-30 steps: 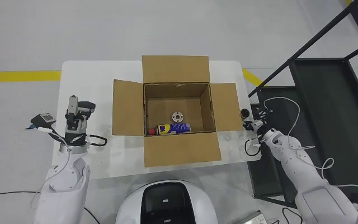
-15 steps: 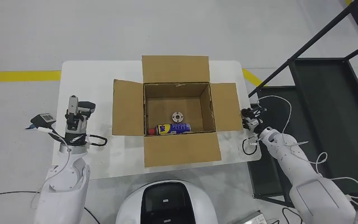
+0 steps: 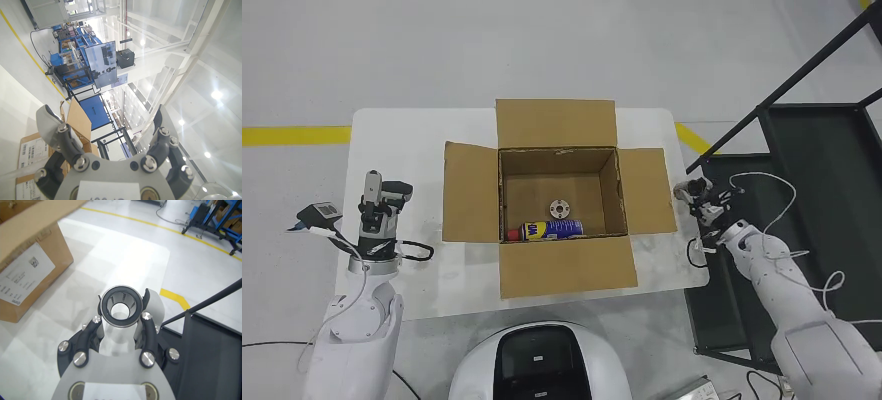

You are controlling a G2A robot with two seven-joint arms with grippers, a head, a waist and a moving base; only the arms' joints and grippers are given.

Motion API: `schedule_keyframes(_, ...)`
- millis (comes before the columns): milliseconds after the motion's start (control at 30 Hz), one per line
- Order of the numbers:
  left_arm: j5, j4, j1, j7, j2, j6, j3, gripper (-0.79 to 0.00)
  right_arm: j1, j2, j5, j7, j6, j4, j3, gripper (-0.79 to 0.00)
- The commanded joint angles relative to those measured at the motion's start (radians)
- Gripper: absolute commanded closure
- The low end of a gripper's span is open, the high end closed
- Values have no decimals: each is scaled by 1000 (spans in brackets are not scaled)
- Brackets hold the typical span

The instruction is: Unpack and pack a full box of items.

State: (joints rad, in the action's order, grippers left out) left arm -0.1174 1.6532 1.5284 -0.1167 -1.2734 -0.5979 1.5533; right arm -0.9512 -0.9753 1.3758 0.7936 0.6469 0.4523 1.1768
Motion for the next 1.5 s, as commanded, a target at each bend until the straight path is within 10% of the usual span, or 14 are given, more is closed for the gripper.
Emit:
schedule_keyframes(0,0,0,0,0,0,0,0,-785,-8,25,26,34,-11,51,30,0)
schedule_keyframes(267,0,0,0,0,0,0,0,-785,-153,112,86,-52,34,526,185,0)
schedule_keyframes(600,0,0,0,0,0,0,0,-785,-288,127,-41,-506,174,1083,209,0)
schedule_keyframes(833,0,0,0,0,0,0,0,-785,-174,94,-133,-710,198,1102,53,0)
schedule_keyframes(1467,0,0,0,0,0,0,0,-785,-134,81,-175,-732,224,1077,8,0)
